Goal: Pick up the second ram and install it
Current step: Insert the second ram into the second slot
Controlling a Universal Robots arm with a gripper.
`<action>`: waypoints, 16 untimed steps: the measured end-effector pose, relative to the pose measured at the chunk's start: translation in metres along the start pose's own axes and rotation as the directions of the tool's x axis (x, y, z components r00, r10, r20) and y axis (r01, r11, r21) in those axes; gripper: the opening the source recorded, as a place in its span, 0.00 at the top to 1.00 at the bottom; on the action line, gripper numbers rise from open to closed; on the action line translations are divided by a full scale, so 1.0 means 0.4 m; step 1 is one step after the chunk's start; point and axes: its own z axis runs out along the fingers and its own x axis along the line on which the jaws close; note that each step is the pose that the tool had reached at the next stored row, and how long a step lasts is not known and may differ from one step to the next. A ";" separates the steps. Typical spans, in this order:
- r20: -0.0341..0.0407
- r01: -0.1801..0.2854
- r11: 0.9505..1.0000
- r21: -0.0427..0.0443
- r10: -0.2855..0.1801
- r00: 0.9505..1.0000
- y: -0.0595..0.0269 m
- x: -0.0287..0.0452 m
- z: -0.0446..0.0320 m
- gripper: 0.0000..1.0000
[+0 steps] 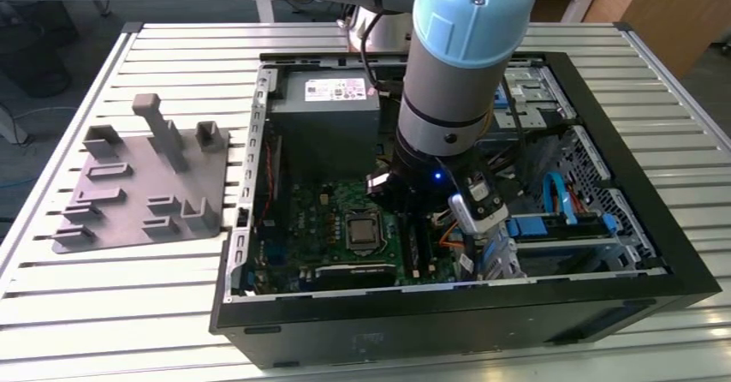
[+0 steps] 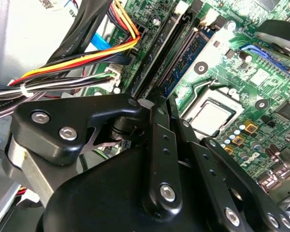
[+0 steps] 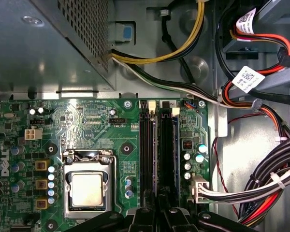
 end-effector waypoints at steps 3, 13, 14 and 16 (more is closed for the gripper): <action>0.000 0.000 1.000 0.000 0.000 1.000 0.000 0.000 -0.006 0.86; 0.000 0.000 1.000 0.000 0.000 1.000 0.000 0.000 -0.009 0.86; 0.000 0.000 1.000 0.000 0.000 1.000 0.000 0.000 -0.010 0.86; 0.000 0.000 1.000 0.000 0.000 1.000 0.000 0.001 -0.011 0.86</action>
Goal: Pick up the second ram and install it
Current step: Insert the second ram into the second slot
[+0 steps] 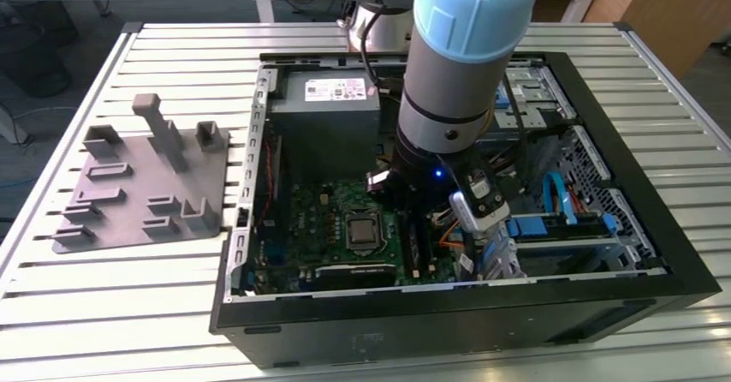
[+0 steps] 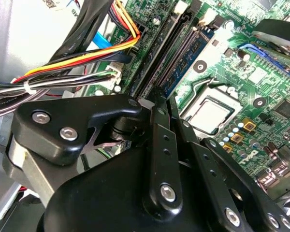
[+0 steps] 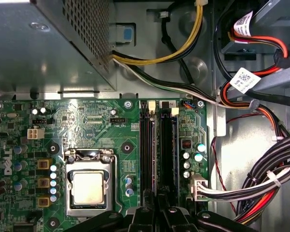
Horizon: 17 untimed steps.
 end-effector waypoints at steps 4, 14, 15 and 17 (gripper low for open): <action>0.000 0.000 1.000 0.000 0.000 1.000 0.000 0.001 -0.001 0.86; 0.000 0.005 1.000 0.010 -0.005 1.000 -0.001 0.005 0.000 0.86; 0.000 0.005 1.000 0.010 -0.005 1.000 -0.001 0.005 0.000 0.86; 0.000 0.006 1.000 0.010 -0.006 1.000 -0.001 0.005 0.000 0.86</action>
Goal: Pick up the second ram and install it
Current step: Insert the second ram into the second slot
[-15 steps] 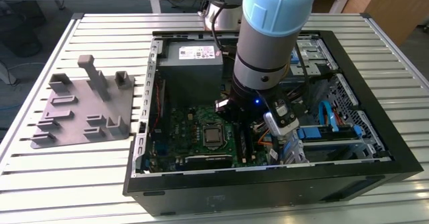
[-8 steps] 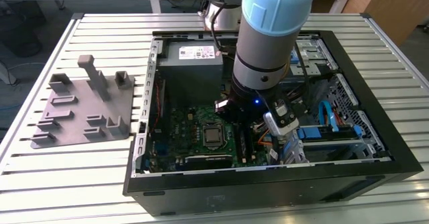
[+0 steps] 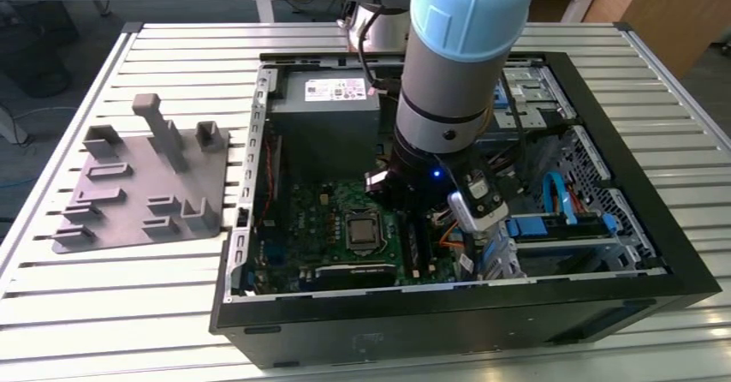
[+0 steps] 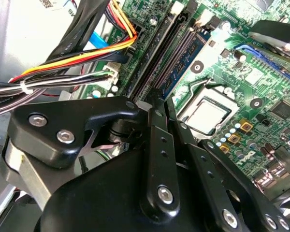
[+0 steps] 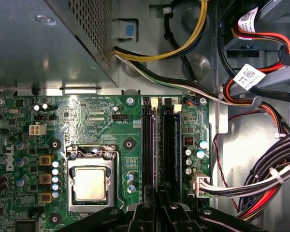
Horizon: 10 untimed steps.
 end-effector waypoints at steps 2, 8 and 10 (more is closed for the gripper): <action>0.000 0.000 1.000 0.000 0.000 1.000 0.000 0.000 0.001 0.86; 0.000 0.000 1.000 0.000 0.000 1.000 0.001 0.000 0.005 0.86; 0.000 0.000 1.000 0.000 0.000 1.000 0.002 0.000 0.007 0.86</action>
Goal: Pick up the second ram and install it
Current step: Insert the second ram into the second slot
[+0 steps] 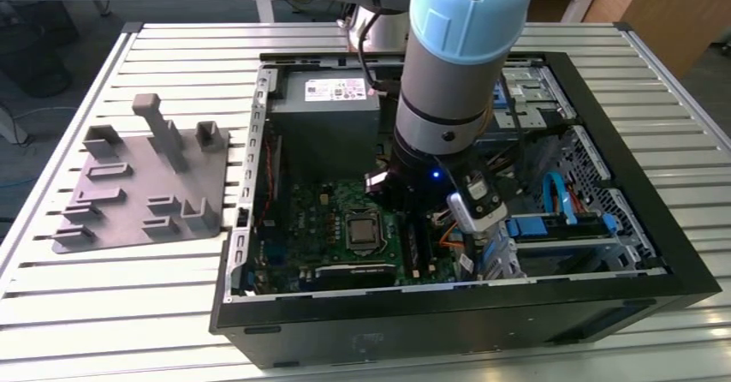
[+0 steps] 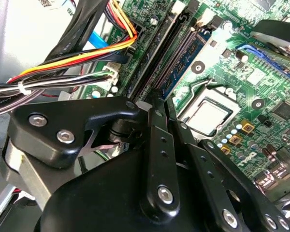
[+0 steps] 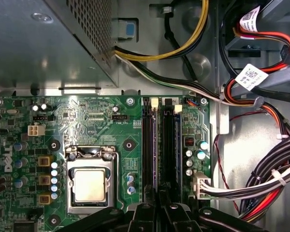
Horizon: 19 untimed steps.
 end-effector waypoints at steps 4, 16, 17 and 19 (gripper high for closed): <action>0.000 0.000 1.000 0.000 0.000 1.000 0.001 0.000 0.003 0.86; 0.000 0.000 1.000 0.001 0.000 1.000 0.001 -0.001 0.009 0.86; 0.000 0.000 1.000 0.001 0.000 1.000 0.001 -0.001 0.009 0.86; 0.000 0.000 1.000 0.001 0.000 1.000 0.001 -0.001 0.009 0.86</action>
